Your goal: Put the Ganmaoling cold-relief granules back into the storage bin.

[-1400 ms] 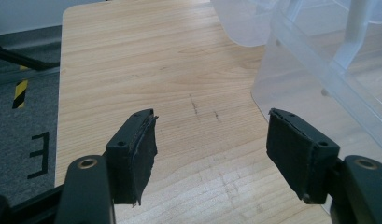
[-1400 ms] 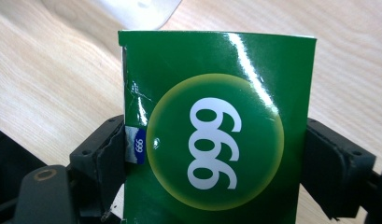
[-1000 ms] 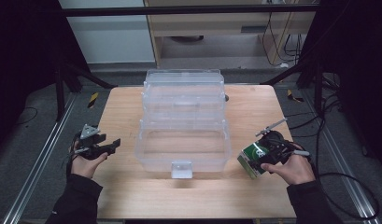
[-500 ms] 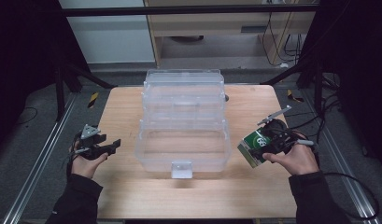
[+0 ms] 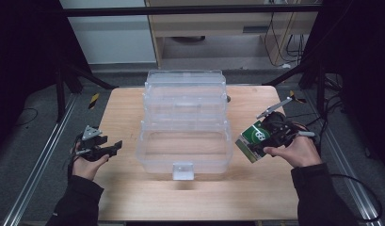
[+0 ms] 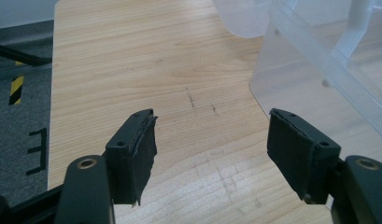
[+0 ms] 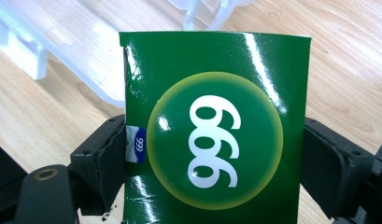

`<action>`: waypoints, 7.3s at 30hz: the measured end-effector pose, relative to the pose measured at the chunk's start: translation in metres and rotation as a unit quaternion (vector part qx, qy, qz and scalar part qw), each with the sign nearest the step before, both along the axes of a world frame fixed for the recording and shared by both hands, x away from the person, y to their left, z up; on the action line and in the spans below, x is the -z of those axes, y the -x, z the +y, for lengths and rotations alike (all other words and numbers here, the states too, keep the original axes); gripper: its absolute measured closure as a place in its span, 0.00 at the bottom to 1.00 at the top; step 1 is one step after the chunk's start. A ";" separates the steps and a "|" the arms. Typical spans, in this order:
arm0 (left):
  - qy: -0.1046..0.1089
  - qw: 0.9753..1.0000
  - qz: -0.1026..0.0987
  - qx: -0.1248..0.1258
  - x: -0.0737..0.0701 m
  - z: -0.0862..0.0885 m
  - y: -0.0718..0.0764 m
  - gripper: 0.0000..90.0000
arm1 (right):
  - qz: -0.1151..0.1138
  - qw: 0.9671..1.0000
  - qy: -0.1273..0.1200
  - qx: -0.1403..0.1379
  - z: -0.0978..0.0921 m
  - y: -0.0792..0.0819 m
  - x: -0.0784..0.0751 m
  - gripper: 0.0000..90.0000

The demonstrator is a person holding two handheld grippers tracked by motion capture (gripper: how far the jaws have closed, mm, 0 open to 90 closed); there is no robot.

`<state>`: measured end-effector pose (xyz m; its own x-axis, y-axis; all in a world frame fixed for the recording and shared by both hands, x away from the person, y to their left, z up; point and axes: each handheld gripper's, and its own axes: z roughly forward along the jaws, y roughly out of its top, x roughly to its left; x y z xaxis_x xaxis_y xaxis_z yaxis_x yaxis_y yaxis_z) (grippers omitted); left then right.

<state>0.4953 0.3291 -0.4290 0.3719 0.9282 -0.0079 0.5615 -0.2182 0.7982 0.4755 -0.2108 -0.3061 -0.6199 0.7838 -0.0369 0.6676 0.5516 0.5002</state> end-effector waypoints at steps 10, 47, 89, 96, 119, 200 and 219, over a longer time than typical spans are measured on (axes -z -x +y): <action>-0.002 1.000 0.003 0.002 0.001 0.000 0.000 0.36 | -0.008 1.000 0.006 -0.030 0.012 -0.007 -0.015 0.21; -0.001 1.000 0.008 0.004 0.003 0.000 -0.001 0.35 | -0.012 0.973 0.025 -0.229 0.081 -0.053 -0.020 0.20; -0.005 1.000 0.014 0.009 0.006 -0.003 -0.002 0.35 | 0.018 0.914 0.104 -0.392 0.106 -0.066 0.020 0.20; -0.006 1.000 0.014 0.011 0.006 -0.004 -0.002 0.35 | 0.030 0.908 0.119 -0.401 0.112 -0.067 0.026 0.20; -0.011 1.000 0.013 0.014 0.006 -0.004 -0.002 0.35 | 0.034 0.903 0.128 -0.408 0.120 -0.064 0.034 0.20; -0.017 1.000 0.019 0.018 0.010 -0.007 -0.003 0.35 | 0.036 0.913 0.138 -0.381 0.117 -0.066 0.075 0.17; -0.018 0.999 0.022 0.019 0.012 -0.008 -0.003 0.35 | -0.029 0.946 0.075 -0.313 0.101 -0.048 0.038 0.27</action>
<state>0.4984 0.3210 -0.4407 0.4072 0.9133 0.0075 0.5860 -0.2676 0.7649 0.5235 -0.1103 -0.3444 -0.9545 0.2466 -0.1675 0.1600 0.8979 0.4101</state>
